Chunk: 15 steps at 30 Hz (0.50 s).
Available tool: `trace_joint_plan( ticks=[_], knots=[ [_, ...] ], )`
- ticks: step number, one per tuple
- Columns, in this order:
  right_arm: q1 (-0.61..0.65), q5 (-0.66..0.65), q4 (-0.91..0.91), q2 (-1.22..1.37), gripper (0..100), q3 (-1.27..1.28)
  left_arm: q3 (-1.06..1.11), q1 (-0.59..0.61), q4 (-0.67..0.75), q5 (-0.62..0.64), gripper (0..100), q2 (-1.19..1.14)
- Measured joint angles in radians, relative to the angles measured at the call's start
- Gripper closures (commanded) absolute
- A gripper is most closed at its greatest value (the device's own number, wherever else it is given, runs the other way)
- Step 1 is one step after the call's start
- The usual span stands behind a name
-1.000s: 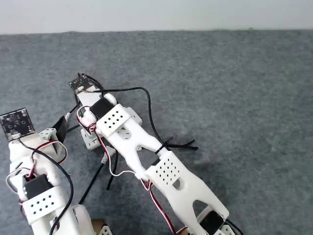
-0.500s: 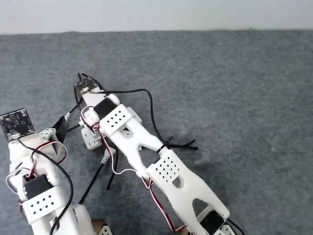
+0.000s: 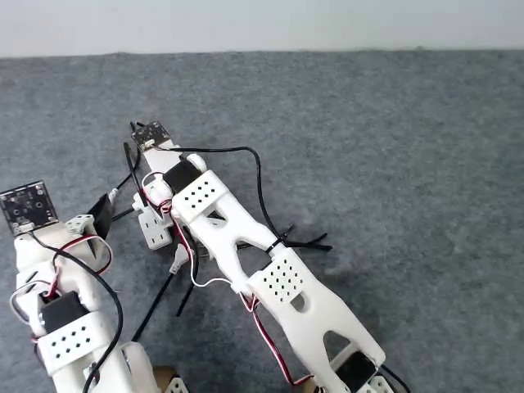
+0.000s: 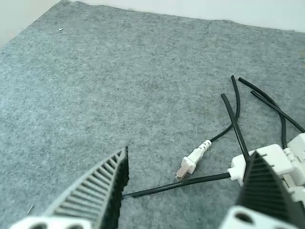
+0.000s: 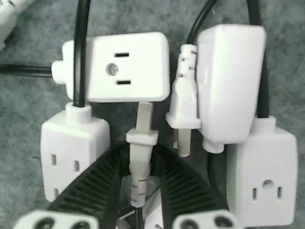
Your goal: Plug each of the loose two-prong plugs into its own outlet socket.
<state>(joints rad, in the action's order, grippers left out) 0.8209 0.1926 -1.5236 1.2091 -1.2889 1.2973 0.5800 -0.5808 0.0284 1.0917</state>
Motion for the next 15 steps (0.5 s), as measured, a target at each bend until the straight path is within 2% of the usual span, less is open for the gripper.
trace_joint_plan(
  ticks=[6, 10, 15],
  knots=[
    [0.000, 0.000, -0.008, 0.000, 99.1, -0.008, 0.000, -0.002, 0.000, -0.011, 64, 0.000],
    [0.000, -0.006, -0.115, -0.003, 99.1, -0.127, 0.000, 0.000, 0.017, -0.018, 64, 0.000],
    [0.000, -0.094, -0.232, -0.037, 99.1, -0.307, 0.000, -0.037, 0.052, -0.018, 64, 0.000]
  ],
)
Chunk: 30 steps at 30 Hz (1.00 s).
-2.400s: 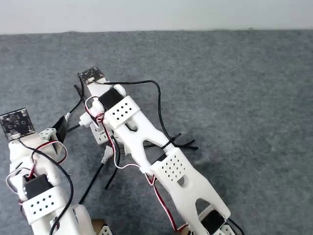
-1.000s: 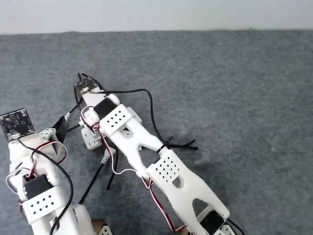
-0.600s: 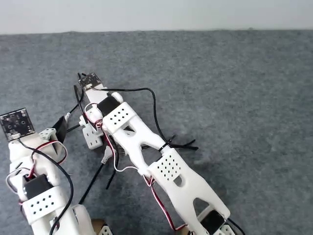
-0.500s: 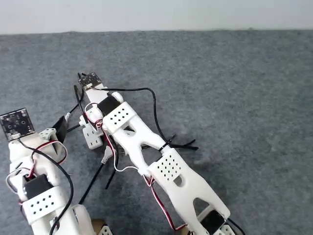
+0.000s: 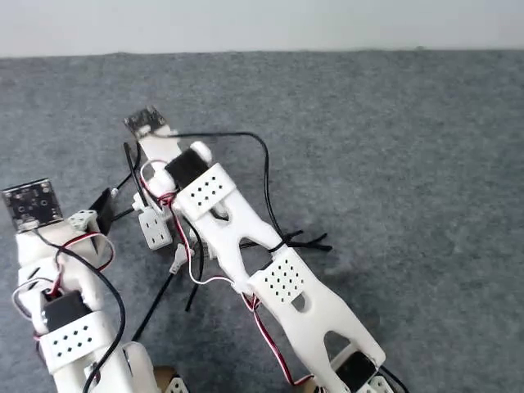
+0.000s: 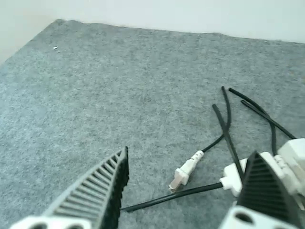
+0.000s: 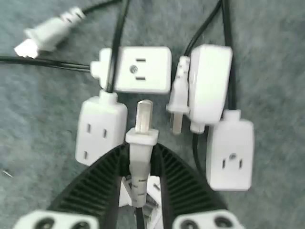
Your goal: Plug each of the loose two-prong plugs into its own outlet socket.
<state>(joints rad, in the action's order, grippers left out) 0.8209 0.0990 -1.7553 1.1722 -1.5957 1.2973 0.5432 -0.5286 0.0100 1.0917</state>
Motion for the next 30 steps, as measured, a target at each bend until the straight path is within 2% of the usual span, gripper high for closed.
trace_joint_plan(
  ticks=[7, 11, 17, 23, 30],
  knots=[
    [0.000, -0.135, -0.002, -0.180, 99.1, -0.029, -0.133, -0.130, -0.025, 0.043, 64, 0.000],
    [-0.031, -0.157, -0.002, -0.361, 99.1, 0.020, -0.284, -0.207, -0.107, 0.084, 64, 0.000],
    [-0.037, -0.163, -0.002, -0.733, 99.1, 0.436, -0.451, -0.299, -0.253, 0.120, 64, 0.000],
    [-0.031, -0.163, 0.000, -1.105, 99.1, 0.887, -0.540, -0.318, -0.353, 0.130, 64, 0.002],
    [-0.026, -0.192, 0.000, -1.186, 99.1, 0.982, -0.565, -0.422, -0.439, 0.138, 64, 0.181]
  ],
)
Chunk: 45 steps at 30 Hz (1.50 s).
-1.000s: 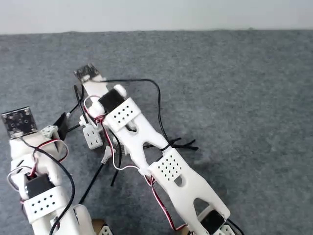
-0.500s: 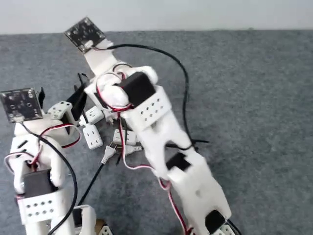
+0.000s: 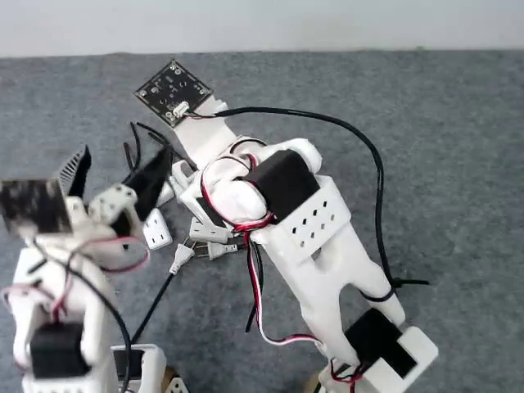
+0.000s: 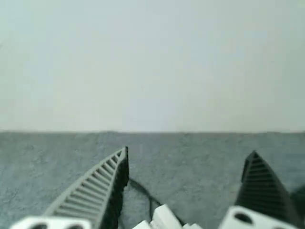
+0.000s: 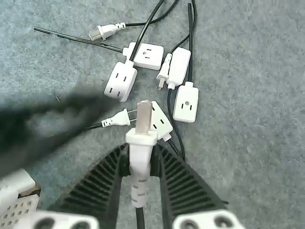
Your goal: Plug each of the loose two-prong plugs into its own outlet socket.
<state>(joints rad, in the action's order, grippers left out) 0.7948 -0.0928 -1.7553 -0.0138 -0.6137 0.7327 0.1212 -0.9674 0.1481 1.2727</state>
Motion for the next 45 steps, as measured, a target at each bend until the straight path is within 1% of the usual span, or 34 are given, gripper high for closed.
trace_joint_plan(
  ticks=[5, 8, 14, 20, 24, 37, 45],
  knots=[
    [-0.003, -0.003, 0.000, -0.006, 99.1, 0.006, 0.006, -0.097, -0.038, -0.009, 64, 0.163],
    [0.003, -0.005, 0.000, -0.008, 99.1, 0.006, 0.029, -0.110, -0.041, -0.008, 64, 0.198],
    [0.049, -0.014, 0.000, -0.008, 99.1, 0.008, 0.072, -0.110, -0.031, -0.014, 64, 0.206],
    [0.054, -0.037, 0.000, -0.035, 99.1, 0.017, 0.146, -0.110, 0.032, -0.014, 64, 0.213],
    [0.063, -0.041, -0.002, -0.101, 99.1, 0.025, 0.224, -0.109, 0.038, -0.028, 64, 0.195],
    [0.068, -0.041, -0.003, -0.118, 99.1, 0.025, 0.230, -0.109, 0.037, -0.040, 64, 0.210],
    [0.068, -0.041, -0.006, -0.118, 99.1, 0.025, 0.324, -0.109, 0.087, -0.040, 64, 0.212]
  ],
)
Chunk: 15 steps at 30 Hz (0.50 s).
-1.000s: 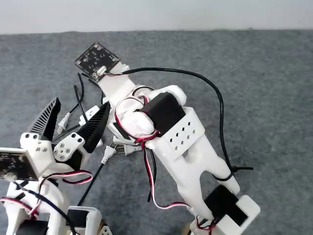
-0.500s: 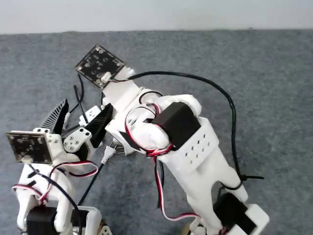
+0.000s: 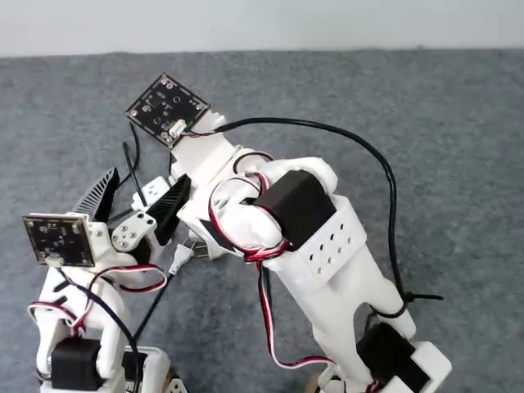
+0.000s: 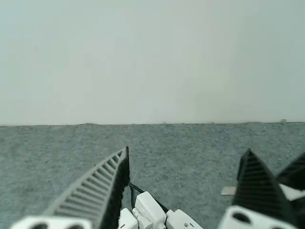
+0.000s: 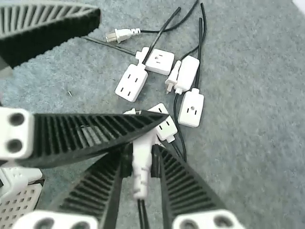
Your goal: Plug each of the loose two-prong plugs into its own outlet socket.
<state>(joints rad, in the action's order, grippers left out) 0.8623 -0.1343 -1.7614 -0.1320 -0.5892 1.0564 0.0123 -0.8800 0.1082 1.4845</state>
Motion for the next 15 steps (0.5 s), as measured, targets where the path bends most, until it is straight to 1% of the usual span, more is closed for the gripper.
trace_joint_plan(
  ticks=[15],
  knots=[
    [0.009, 0.000, 0.000, -0.020, 99.1, -0.003, 0.109, -0.002, 0.002, -0.017, 64, 0.000]
  ],
)
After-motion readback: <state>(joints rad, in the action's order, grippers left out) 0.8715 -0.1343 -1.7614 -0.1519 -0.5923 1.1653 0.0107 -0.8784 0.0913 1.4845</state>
